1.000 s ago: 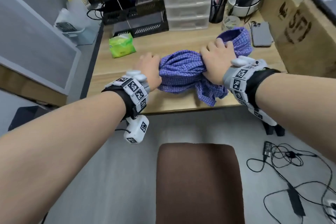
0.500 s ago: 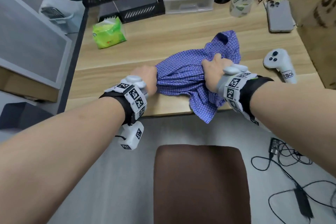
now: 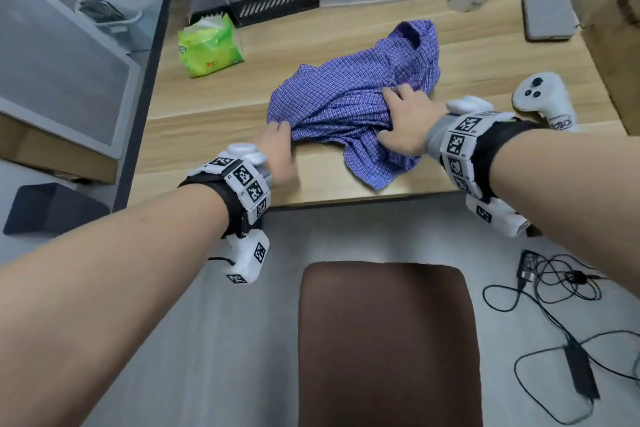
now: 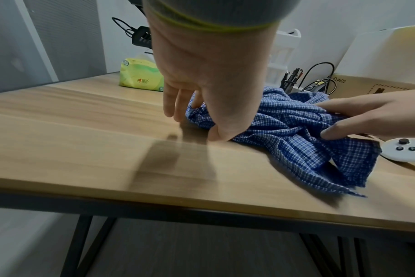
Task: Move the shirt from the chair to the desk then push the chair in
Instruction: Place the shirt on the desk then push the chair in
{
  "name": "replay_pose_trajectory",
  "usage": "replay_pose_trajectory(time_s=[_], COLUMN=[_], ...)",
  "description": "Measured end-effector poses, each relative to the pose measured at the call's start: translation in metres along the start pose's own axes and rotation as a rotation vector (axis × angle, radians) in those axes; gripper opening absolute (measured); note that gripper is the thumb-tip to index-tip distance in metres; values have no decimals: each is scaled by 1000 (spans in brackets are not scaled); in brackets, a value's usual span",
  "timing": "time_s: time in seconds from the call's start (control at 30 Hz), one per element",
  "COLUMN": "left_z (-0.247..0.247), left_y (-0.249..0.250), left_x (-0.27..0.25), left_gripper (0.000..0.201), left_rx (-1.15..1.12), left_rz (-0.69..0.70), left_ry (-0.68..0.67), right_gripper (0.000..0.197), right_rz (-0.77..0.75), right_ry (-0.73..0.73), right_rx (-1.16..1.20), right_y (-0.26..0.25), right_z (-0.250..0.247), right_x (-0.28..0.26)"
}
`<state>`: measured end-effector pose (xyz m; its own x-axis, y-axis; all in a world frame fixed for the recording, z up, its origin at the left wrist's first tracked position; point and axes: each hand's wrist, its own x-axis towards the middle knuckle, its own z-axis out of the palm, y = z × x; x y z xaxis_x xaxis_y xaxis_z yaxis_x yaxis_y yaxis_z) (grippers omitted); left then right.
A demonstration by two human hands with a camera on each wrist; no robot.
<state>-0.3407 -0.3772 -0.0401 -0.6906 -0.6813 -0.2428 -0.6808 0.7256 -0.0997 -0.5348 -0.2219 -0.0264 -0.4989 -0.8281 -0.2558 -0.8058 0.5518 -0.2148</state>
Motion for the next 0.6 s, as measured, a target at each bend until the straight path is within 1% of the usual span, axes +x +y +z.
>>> replay_pose_trajectory(time_s=[0.1, 0.17, 0.23, 0.3, 0.37, 0.43, 0.47, 0.5, 0.6], left_z=[-12, -19, -28, -34, -39, -41, -40, -38, -23], left_y=[-4, -5, -3, -2, -2, -3, -4, -6, -14], left_x=[-20, -30, -51, -75, -103, -136, -150, -175, -244], left_gripper=[50, 47, 45, 44, 44, 49, 52, 53, 49], left_rx=[-100, -132, -134, -124, -81, -38, -25, -17, 7], left_rz=[41, 27, 17, 11, 13, 29, 32, 42, 82], left_ry=[38, 68, 53, 23, -4, -68, -112, -153, -236], right_gripper=[82, 83, 84, 78, 66, 55, 51, 47, 45], right_rz=[-16, -18, -34, -53, -76, -64, -47, -38, 14], right_ry=[35, 86, 148, 204, 239, 214, 172, 118, -31], right_rx=[28, 59, 85, 100, 107, 121, 112, 90, 34], right_y=[2, 2, 0, -2, -3, -5, -6, -10, -23], right_z=[-6, -9, -14, -21, -25, -22, -19, -13, 8], right_x=[-19, -29, -50, -75, -103, -136, -151, -176, -241])
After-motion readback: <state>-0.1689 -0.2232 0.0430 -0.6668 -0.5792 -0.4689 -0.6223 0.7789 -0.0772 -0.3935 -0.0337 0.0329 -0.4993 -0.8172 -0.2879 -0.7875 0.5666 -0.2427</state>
